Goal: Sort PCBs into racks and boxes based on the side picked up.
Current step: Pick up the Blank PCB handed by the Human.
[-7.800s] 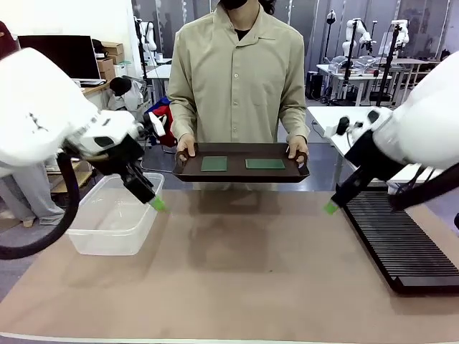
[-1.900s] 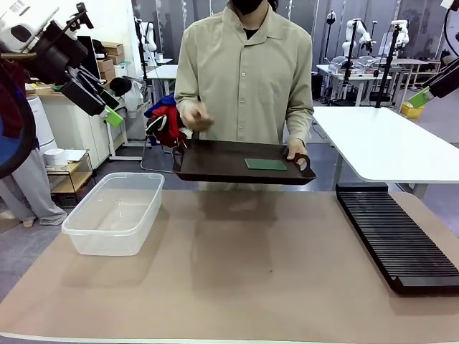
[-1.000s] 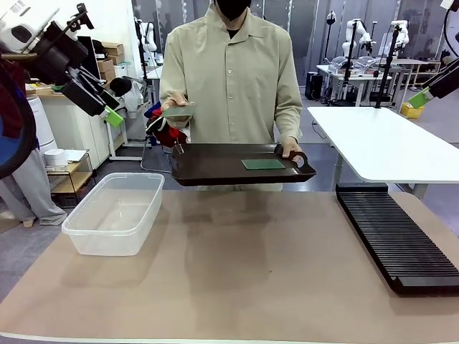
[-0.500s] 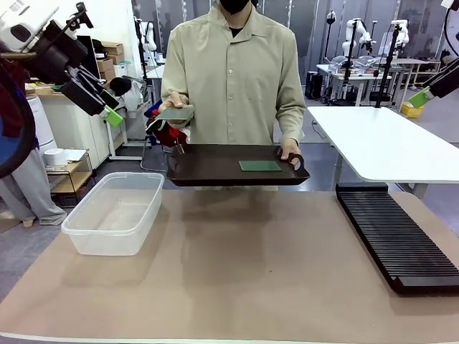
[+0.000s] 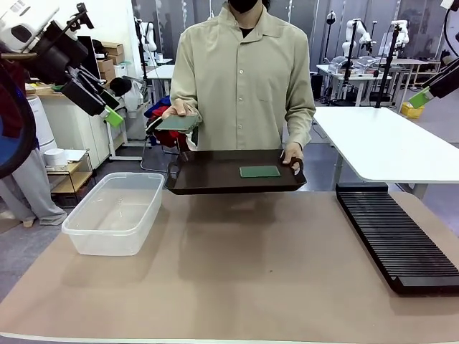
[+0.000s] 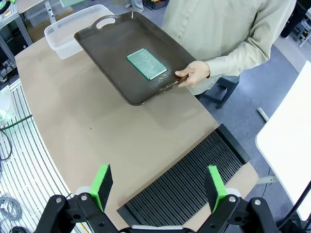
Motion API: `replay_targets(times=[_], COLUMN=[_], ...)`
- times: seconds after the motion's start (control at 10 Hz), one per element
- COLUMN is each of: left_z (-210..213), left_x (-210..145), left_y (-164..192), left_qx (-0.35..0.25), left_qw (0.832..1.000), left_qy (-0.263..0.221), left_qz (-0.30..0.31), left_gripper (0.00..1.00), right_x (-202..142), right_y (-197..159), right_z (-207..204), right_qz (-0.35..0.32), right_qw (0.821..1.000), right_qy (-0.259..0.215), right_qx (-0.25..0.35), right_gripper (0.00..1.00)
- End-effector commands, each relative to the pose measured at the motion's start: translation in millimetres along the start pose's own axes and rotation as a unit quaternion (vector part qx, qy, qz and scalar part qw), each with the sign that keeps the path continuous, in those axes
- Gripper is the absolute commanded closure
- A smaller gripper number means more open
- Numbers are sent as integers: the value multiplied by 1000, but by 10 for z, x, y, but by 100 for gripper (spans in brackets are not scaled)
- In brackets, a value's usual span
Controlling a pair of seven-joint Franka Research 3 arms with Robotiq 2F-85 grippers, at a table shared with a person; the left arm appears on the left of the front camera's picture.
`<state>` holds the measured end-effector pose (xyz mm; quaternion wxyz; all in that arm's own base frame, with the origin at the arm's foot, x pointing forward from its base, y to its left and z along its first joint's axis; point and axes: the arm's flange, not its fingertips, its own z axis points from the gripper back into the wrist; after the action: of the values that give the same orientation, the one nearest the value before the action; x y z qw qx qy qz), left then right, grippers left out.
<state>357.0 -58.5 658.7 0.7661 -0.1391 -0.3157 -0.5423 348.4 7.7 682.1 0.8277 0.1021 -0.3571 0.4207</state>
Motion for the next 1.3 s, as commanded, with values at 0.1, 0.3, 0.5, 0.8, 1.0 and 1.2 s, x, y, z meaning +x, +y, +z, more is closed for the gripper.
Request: replay_targets(times=[0.1,0.3,0.5,0.8,1.0,1.2], left_z=[-3,-3,31,-140,-260,-303], left_x=[-2,-2,14,-105,-236,-357], left_y=[3,3,91,517,655,713], left_qx=[-2,-2,-34,-90,-111,-118], left_qw=[1000,1000,996,967,950,949], left_qy=[-1,-1,29,16,-32,-48], left_qz=[0,0,83,238,291,288], left_gripper=[0,0,0,0,0,0], right_x=[-4,-4,-4,-4,-4,-4], right_y=[2,2,2,2,2,2], right_z=[3,3,3,3,3,3], right_qz=[0,0,0,0,0,0], right_qw=[1000,1000,1000,1000,1000,1000], right_qy=[0,0,0,0,0,0], right_qx=[1,1,1,1,1,1], right_gripper=[0,0,0,0,0,0])
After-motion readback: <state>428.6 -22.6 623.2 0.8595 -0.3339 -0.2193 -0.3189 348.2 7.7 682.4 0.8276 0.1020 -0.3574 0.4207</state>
